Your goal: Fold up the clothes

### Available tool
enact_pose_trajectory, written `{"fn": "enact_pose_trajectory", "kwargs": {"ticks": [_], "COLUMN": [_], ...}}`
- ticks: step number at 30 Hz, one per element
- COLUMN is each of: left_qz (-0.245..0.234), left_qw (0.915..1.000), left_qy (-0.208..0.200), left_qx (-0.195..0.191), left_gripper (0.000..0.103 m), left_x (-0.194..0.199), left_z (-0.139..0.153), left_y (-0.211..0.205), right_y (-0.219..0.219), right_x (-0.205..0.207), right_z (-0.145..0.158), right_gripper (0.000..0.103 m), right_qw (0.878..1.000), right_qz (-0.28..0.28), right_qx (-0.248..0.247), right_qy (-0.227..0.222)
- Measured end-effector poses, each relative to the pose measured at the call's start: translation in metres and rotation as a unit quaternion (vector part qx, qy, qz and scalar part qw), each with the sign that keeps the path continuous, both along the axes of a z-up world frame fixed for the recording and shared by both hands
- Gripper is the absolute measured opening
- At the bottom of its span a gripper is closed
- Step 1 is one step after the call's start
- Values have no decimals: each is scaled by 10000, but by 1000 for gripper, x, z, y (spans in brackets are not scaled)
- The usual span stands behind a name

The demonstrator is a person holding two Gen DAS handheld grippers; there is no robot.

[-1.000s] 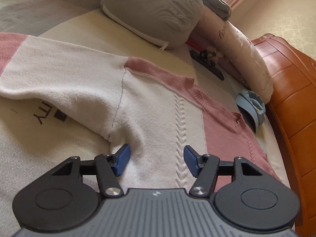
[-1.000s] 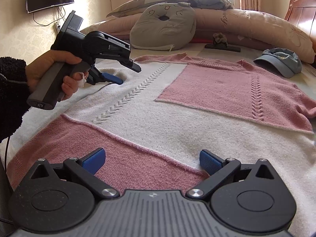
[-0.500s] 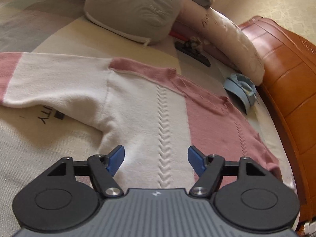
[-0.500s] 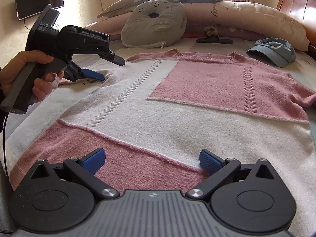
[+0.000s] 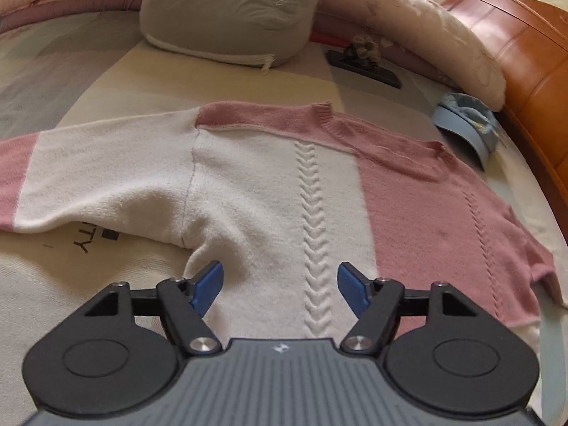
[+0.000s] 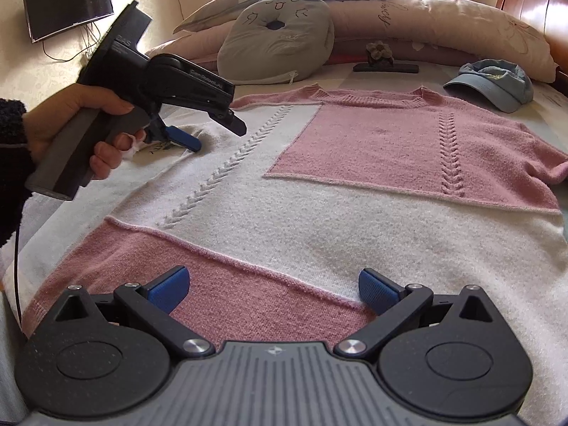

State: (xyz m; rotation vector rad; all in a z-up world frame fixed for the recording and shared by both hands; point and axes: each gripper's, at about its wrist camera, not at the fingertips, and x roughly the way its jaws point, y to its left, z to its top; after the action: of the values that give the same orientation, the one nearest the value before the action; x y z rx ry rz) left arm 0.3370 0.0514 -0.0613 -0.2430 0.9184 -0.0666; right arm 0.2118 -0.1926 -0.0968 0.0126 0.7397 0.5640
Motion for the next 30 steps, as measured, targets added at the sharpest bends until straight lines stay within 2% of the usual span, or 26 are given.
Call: {"fn": "enact_pose_trajectory", "kwargs": {"ticks": [2, 4, 7, 8, 10, 13, 15, 18, 20, 23, 26, 30], "left_qz": [-353, -534, -269, -189, -64, -104, -239, -820, -1091, -1049, -1009, -1020], "left_qw": [9993, 9985, 9988, 9996, 9997, 9996, 9986, 9951, 9915, 9894, 9892, 9871], "left_qy": [-64, 111, 414, 187, 67, 194, 117, -297, -409, -230, -513, -613], "left_qx": [-54, -20, -1, -103, -233, 167, 461, 460, 585, 978, 930, 1069], "left_gripper": [80, 80, 80, 79, 80, 79, 79, 81, 81, 81, 85, 88], "left_x": [-21, -33, -41, -50, -64, -81, -94, -109, -113, -116, -139, -176], "left_z": [6, 1, -22, -25, -26, -16, -5, 5, 0, -23, -32, -33], "left_y": [-6, -11, -3, 2, 10, 7, -1, -16, -28, -35, -26, -20], "right_y": [-1, -2, -3, -3, -4, -8, -12, -15, -15, -14, -16, -28], "right_x": [0, 1, 1, 1, 2, 5, 6, 9, 9, 8, 10, 13], "right_z": [0, 0, 0, -1, -1, 0, 0, 1, 1, 1, 2, 6], "right_gripper": [103, 103, 103, 103, 103, 103, 103, 103, 103, 103, 103, 103], "right_qw": [10000, 10000, 9999, 9999, 9998, 9995, 9991, 9985, 9984, 9986, 9984, 9969], "right_qz": [-3, -8, -14, -20, -13, -5, -2, 0, -1, 2, -17, -154], "right_qx": [26, 67, 110, 127, 164, 277, 366, 472, 477, 457, 475, 632], "right_qy": [18, 37, 55, 63, 85, 155, 210, 283, 292, 285, 321, 437]}}
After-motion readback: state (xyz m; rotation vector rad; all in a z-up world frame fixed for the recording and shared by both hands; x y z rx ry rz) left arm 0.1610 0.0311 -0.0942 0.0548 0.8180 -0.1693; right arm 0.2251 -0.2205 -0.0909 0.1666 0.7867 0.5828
